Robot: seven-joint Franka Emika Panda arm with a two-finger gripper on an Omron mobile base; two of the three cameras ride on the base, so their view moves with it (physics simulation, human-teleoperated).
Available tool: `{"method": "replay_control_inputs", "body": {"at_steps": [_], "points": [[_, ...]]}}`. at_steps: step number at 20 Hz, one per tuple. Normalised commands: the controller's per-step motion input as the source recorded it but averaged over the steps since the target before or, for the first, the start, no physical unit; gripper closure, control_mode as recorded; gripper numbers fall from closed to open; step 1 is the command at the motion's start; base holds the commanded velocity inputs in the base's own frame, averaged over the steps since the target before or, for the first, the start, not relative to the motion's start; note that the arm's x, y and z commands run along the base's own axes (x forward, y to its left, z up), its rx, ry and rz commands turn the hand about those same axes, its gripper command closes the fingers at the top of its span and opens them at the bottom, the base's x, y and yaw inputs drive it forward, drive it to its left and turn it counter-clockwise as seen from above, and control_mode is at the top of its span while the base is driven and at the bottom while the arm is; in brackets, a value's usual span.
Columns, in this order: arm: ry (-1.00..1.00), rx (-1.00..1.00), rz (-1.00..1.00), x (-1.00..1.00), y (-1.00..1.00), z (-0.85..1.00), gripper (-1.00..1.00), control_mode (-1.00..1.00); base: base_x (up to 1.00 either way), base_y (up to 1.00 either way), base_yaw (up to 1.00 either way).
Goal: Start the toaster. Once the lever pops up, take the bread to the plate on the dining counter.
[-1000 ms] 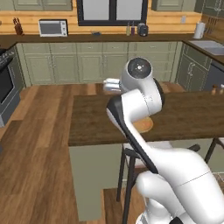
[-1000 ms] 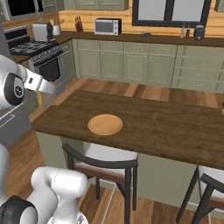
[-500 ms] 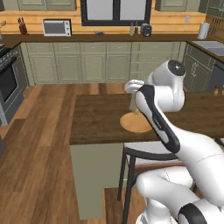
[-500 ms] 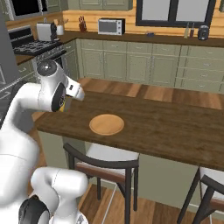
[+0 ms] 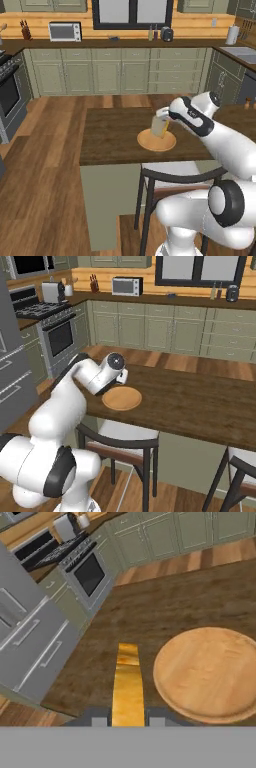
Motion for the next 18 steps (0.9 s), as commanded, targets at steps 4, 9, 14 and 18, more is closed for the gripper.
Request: {"method": "replay_control_inputs", "body": {"at_steps": [4,9,14,18], "points": [[0.01,0.05,0.25,0.83,-0.43,-0.59,1.00,-1.00,0.00,0.00,0.00],[0.03,0.07,0.24,0.82,-0.50,-0.52,1.00,-1.00,0.00,0.00,0.00],[0.07,0.04,0.20,0.74,-0.17,-0.59,1.00,-1.00,0.00,0.00,0.00],[0.07,0.00,0.16,0.81,0.00,-0.56,1.00,-1.00,0.00,0.00,0.00]]}}
